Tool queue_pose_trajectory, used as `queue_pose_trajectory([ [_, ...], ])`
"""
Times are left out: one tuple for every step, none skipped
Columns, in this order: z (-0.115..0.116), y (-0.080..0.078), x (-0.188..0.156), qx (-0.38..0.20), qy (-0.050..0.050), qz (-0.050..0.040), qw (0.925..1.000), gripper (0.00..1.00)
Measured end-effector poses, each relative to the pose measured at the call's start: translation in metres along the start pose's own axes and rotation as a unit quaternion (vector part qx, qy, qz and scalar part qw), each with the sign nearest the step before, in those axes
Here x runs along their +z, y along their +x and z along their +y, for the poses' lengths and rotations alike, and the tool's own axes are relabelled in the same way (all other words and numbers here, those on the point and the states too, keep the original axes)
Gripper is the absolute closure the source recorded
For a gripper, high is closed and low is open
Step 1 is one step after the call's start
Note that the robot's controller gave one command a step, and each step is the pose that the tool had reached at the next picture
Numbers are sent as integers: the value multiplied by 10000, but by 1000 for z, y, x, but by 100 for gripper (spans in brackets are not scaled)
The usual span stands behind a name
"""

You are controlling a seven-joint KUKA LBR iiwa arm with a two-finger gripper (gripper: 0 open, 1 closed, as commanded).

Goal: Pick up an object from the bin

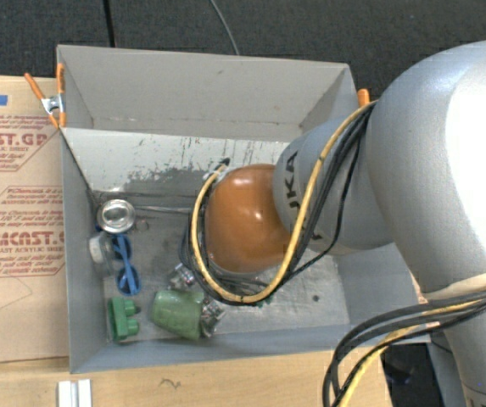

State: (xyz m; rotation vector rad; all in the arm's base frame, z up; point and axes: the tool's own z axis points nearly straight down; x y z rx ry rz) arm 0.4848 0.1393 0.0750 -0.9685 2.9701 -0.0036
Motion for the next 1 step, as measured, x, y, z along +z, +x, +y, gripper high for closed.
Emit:
queue_pose_trajectory([
  [-16, -19, -197, -1599, -30, 27, 9871, 100],
])
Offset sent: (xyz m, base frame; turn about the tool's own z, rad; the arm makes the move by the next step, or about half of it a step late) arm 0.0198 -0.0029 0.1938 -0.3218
